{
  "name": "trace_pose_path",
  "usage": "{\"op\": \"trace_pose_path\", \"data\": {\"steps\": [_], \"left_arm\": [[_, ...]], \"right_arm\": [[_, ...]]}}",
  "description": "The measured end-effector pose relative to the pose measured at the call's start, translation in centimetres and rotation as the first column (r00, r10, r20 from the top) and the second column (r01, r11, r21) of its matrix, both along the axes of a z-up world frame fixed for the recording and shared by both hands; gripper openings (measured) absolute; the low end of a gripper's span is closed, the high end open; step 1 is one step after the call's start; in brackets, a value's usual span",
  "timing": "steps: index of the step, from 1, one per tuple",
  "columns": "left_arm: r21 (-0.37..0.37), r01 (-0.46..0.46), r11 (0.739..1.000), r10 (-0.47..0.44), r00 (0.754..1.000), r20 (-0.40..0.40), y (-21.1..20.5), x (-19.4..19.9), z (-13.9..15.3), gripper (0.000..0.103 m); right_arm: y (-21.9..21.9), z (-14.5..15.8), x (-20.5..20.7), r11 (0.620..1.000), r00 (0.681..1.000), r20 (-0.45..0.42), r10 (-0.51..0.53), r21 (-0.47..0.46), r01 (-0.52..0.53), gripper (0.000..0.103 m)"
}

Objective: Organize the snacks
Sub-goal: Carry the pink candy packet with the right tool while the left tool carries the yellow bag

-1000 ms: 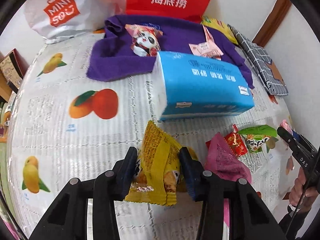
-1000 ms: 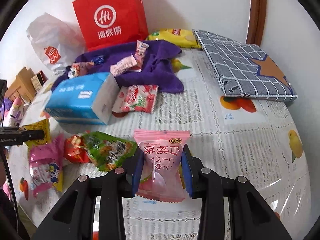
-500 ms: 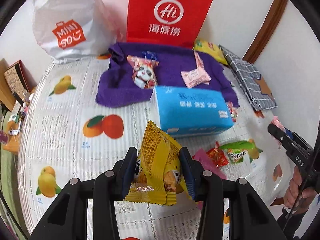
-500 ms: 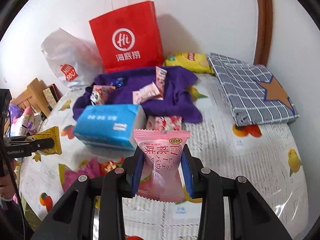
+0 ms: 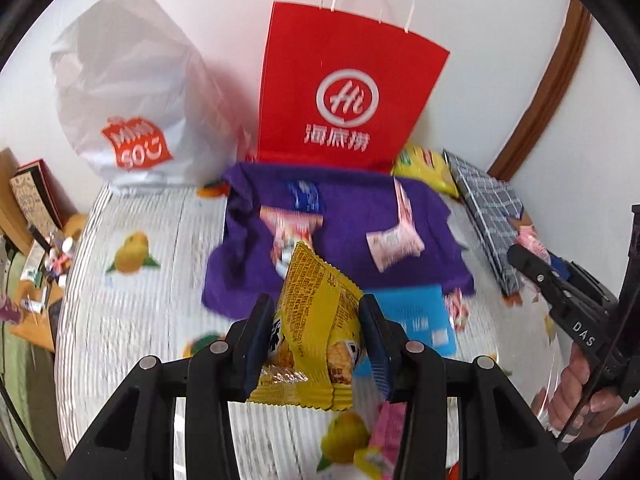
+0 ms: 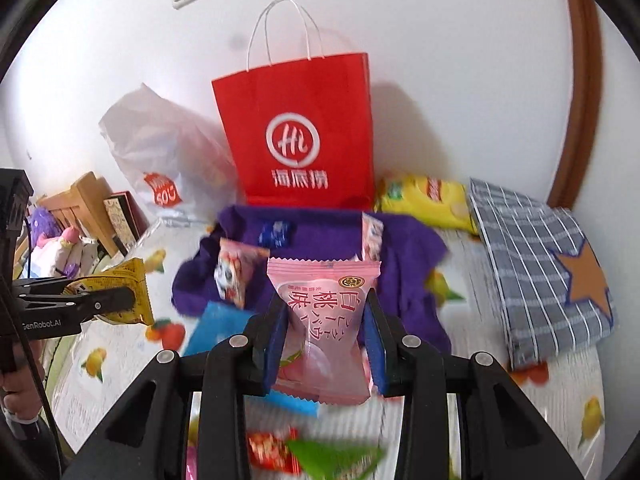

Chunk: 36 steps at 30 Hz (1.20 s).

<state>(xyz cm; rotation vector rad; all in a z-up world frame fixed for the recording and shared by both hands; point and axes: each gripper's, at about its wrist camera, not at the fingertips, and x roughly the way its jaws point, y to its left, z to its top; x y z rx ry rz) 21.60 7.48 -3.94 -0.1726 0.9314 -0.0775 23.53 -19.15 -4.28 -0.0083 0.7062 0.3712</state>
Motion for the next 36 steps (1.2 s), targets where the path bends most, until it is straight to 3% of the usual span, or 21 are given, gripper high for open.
{"op": "trace_pose_path", "data": {"steps": [19, 21, 24, 36], "left_arm": [[-0.027, 0.017, 1.0, -0.016, 0.999, 0.032, -0.5, 11.4, 0.1, 0.042], [-0.031, 0.014, 0.999, -0.013, 1.0, 0.019, -0.4, 12.1, -1.1, 0.042], [0.0, -0.009, 1.0, 0.009, 0.998, -0.061, -0.2, 13.3, -2.8, 0.042], [-0.012, -0.046, 0.999, 0.045, 0.996, -0.077, 1.0, 13.7, -3.6, 0.042]], "right_arm": [[2.8, -0.5, 12.6, 0.998, 1.0, -0.023, -0.001, 0.055, 0.003, 0.036], [3.0, -1.2, 13.5, 0.999, 0.999, -0.046, -0.002, 0.04, 0.004, 0.036], [2.9, -2.5, 14.3, 1.0, 0.998, -0.062, 0.002, 0.011, -0.001, 0.036], [2.3, -5.7, 16.7, 1.0, 0.989, -0.145, -0.002, 0.0, 0.002, 0.036]]}}
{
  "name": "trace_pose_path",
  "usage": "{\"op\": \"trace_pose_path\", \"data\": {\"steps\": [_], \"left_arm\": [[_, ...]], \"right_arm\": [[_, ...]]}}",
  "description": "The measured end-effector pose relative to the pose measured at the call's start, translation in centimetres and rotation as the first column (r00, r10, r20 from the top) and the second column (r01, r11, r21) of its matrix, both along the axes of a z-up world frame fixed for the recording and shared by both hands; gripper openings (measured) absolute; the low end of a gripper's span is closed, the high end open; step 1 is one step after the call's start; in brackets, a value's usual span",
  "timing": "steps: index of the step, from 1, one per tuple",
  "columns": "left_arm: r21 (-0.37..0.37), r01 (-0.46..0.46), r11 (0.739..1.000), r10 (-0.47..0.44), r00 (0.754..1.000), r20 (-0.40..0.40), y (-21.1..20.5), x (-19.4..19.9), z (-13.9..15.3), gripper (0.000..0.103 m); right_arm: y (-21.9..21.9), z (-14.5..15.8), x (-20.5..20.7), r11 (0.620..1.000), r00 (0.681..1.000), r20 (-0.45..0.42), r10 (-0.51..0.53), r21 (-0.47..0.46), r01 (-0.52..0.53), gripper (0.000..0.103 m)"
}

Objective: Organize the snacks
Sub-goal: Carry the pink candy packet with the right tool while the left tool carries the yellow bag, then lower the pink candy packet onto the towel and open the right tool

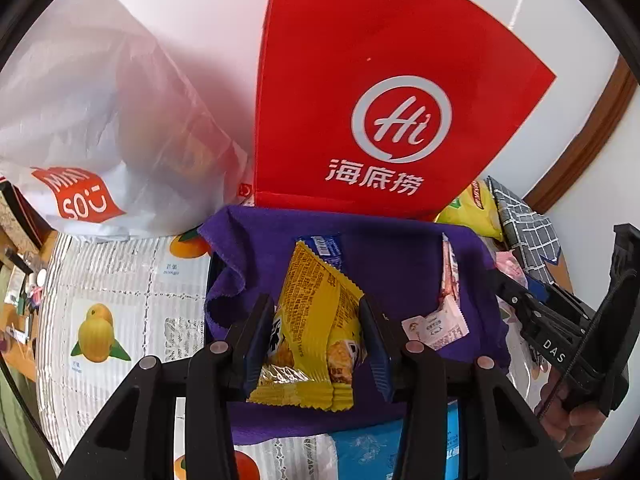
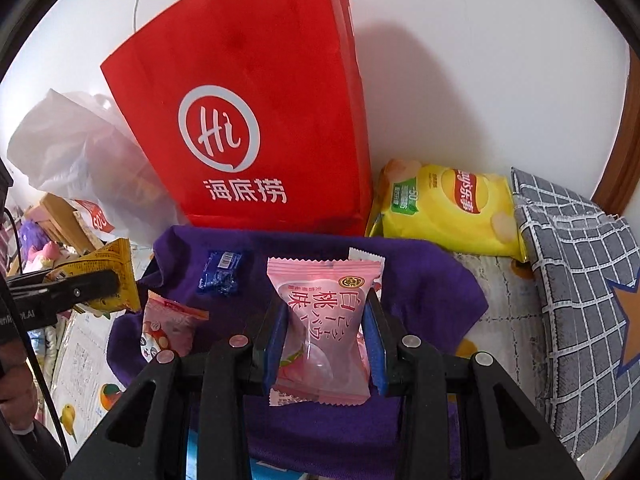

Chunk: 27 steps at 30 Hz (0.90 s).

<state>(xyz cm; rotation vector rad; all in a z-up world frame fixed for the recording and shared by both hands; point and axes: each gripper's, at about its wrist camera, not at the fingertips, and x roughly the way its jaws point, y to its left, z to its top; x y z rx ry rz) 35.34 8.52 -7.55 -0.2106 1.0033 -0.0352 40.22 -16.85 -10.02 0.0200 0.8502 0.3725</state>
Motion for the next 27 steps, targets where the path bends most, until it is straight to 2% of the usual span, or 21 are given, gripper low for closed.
{"op": "trace_pose_path", "data": {"steps": [27], "left_arm": [[-0.039, 0.037, 0.999, -0.037, 0.999, 0.0, -0.44, -0.25, 0.14, 0.042]], "right_arm": [[0.37, -1.04, 0.32, 0.999, 0.999, -0.039, 0.016, -0.051, -0.018, 0.036]]}}
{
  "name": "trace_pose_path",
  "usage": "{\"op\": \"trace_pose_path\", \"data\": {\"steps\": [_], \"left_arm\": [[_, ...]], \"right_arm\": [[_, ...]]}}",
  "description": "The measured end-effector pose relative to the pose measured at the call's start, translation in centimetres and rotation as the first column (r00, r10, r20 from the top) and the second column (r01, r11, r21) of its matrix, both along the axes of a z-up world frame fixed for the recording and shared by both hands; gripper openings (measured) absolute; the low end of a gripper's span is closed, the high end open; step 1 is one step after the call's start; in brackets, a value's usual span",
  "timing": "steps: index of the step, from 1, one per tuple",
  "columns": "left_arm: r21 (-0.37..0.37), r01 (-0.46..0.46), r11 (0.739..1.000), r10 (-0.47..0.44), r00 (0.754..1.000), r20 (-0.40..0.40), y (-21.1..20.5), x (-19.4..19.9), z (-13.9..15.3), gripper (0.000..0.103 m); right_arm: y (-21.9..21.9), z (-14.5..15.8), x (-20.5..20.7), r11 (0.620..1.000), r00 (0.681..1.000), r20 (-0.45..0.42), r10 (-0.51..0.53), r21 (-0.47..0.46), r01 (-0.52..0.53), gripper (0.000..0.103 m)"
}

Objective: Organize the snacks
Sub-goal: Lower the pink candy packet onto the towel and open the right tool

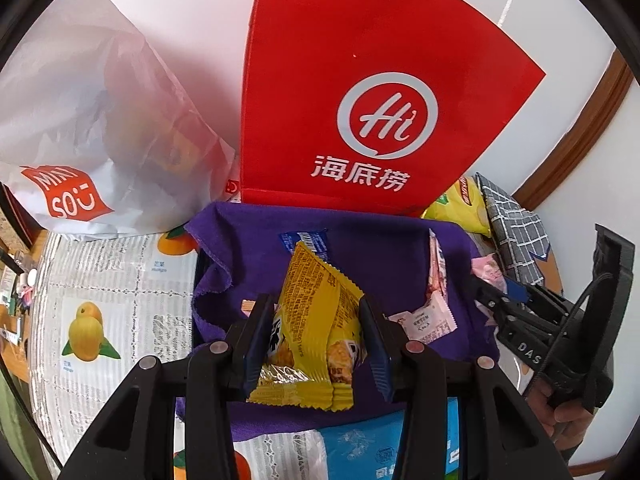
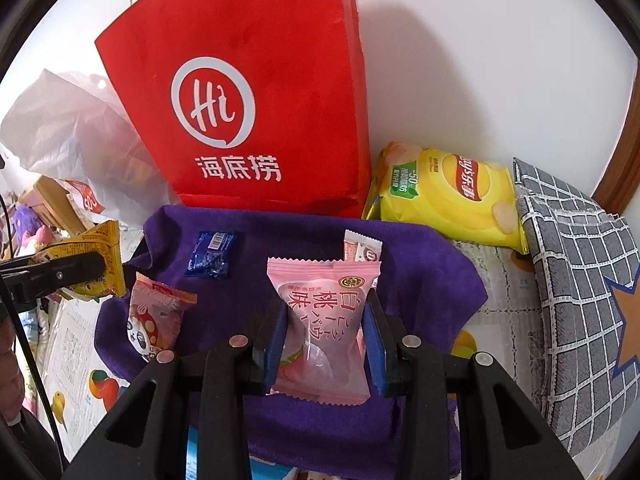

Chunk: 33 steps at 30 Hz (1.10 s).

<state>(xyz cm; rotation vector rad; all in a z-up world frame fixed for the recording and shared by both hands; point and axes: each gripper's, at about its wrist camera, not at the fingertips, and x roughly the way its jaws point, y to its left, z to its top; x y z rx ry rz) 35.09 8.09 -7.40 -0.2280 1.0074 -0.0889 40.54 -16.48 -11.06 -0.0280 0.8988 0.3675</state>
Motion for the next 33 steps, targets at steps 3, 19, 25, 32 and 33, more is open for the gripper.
{"op": "trace_pose_path", "data": {"steps": [3, 19, 25, 32, 33], "left_arm": [[0.007, -0.001, 1.0, 0.001, 1.0, -0.001, -0.1, 0.0, -0.1, 0.042], [0.005, -0.009, 1.0, 0.009, 1.0, -0.02, 0.4, 0.3, -0.7, 0.042], [0.005, -0.007, 1.0, 0.007, 1.0, -0.028, 0.4, 0.5, -1.0, 0.042], [0.006, 0.001, 1.0, -0.001, 0.999, -0.032, 0.2, 0.5, -1.0, 0.042], [0.006, 0.002, 1.0, -0.002, 0.999, -0.032, 0.1, 0.6, -1.0, 0.042]], "right_arm": [[0.3, -0.2, -0.1, 1.0, 1.0, -0.004, 0.01, -0.01, -0.01, 0.036], [0.5, -1.3, 0.3, 0.999, 0.999, -0.045, 0.019, -0.028, -0.02, 0.036], [1.0, -2.0, 0.3, 0.999, 0.997, -0.066, 0.034, -0.04, -0.036, 0.036], [1.1, -2.2, 0.3, 0.998, 0.997, -0.072, 0.038, -0.04, -0.041, 0.036], [1.1, -2.2, 0.3, 0.998, 0.997, -0.073, 0.039, -0.038, -0.042, 0.036]]}}
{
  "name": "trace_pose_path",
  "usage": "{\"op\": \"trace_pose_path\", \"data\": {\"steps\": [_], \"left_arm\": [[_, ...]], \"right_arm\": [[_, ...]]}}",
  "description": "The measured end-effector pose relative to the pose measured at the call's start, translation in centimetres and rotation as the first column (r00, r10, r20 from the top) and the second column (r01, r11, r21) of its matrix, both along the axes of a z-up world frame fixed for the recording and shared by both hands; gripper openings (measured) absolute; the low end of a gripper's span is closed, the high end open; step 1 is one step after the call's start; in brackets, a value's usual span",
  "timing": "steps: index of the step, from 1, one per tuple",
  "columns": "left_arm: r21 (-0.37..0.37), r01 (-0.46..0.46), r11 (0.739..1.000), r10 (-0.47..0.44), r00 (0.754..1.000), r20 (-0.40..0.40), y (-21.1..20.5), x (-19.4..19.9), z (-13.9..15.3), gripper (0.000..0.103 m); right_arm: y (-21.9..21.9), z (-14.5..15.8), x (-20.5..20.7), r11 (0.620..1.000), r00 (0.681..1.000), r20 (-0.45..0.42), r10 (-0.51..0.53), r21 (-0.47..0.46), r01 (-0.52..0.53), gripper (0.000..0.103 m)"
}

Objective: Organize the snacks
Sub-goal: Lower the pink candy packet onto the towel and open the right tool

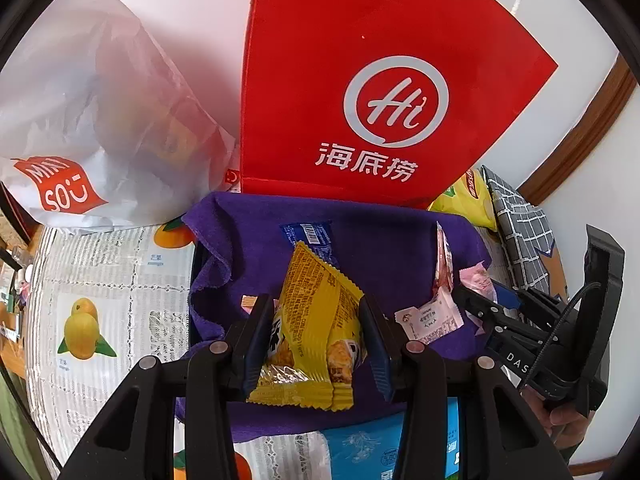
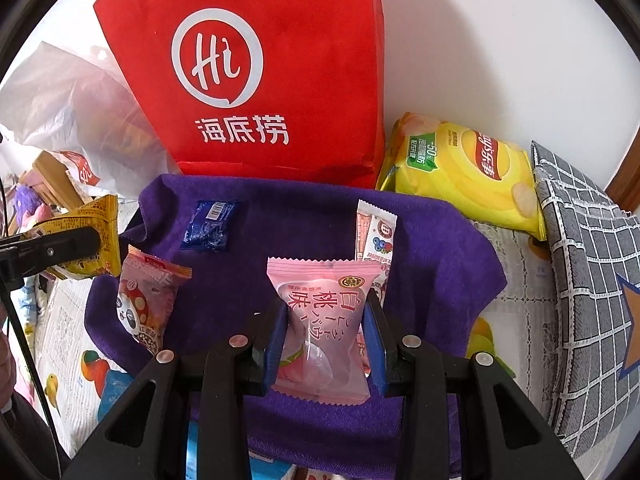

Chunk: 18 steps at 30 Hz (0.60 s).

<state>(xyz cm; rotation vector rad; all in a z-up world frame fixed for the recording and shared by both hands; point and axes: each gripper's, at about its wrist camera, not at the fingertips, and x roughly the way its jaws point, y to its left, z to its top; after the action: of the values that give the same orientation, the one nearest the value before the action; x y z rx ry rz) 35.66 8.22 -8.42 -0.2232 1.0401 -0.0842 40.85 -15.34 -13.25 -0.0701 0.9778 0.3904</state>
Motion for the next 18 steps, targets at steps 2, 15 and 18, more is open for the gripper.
{"op": "trace_pose_path", "data": {"steps": [2, 15, 18], "left_arm": [[0.002, 0.002, 1.0, -0.002, 1.0, -0.004, -0.2, 0.1, -0.2, 0.042], [0.064, 0.008, 0.998, -0.001, 0.995, -0.095, -1.1, 1.3, -2.8, 0.042], [0.068, 0.009, 0.998, -0.002, 0.995, -0.1, -1.1, 1.4, -3.0, 0.042]], "right_arm": [[0.1, -0.1, 0.0, 1.0, 1.0, -0.007, 0.006, 0.002, -0.006, 0.036], [0.8, -1.4, 0.3, 1.0, 0.998, -0.054, 0.012, -0.027, -0.013, 0.037], [0.8, -1.6, 0.3, 0.999, 0.998, -0.06, 0.016, -0.035, -0.018, 0.037]]}}
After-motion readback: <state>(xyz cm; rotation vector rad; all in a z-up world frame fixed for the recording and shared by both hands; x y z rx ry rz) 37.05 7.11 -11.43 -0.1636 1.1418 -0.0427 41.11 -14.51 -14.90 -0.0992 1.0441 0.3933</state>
